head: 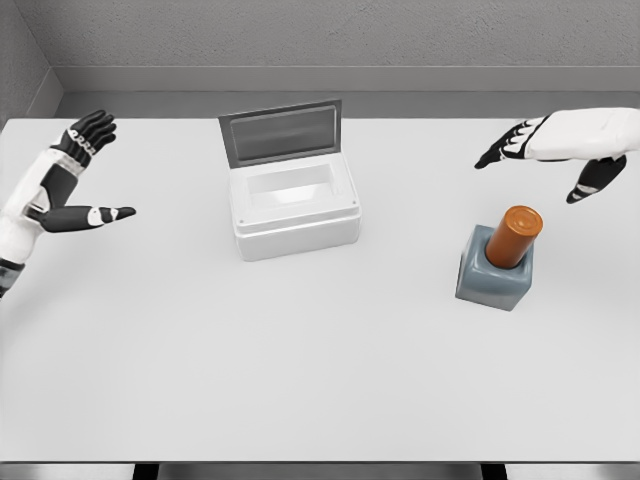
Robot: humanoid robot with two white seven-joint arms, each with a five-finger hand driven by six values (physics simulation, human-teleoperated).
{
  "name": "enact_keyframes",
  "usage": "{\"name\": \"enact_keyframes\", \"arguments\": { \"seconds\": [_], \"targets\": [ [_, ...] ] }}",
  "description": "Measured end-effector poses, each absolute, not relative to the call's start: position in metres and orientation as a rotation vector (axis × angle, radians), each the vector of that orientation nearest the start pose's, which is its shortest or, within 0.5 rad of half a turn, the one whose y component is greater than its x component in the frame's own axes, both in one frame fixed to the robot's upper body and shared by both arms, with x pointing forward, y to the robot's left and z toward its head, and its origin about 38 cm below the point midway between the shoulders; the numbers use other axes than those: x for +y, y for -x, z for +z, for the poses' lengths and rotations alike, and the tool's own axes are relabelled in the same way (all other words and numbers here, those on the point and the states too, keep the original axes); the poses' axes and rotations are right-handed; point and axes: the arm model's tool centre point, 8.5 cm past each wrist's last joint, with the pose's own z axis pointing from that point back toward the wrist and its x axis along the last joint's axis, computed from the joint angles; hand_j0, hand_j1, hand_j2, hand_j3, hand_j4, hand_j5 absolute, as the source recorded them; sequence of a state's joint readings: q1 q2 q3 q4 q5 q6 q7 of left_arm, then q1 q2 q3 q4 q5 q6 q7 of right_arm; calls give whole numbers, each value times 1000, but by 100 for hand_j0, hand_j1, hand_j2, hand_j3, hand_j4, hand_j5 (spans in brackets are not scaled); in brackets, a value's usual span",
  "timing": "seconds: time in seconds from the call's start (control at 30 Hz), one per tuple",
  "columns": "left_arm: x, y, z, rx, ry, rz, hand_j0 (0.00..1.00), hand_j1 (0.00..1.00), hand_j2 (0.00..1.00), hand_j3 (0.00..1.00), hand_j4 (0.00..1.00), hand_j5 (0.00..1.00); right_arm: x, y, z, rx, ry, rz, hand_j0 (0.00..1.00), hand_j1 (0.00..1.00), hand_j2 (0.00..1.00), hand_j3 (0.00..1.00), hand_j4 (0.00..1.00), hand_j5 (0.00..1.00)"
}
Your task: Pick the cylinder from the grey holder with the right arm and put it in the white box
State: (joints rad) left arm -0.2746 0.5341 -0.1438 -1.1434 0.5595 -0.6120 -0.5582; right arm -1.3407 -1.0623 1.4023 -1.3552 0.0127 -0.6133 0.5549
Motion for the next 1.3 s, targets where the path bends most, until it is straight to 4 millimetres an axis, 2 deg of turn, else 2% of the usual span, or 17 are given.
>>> {"name": "enact_keyframes", "arguments": {
  "seconds": [0.5,0.83,1.07,1.3],
  "targets": [
    [388,-412,133,-1934,194,-559,100,100,100,100,100,100,-352,-450,296,-1151,332,2198,100,100,100,100,100,100],
    [393,-412,136,-1942,181,-548,100,100,100,100,100,100,-355,-444,272,-1118,275,2190,100,100,100,100,100,100],
    [393,-412,136,-1942,180,-549,100,100,100,100,100,100,-359,-442,277,-1126,289,2183,100,100,100,100,100,100],
    [393,-412,136,-1941,180,-549,100,100,100,100,100,100,-352,-427,281,-1142,269,2221,100,100,100,100,100,100]
  ]
}}
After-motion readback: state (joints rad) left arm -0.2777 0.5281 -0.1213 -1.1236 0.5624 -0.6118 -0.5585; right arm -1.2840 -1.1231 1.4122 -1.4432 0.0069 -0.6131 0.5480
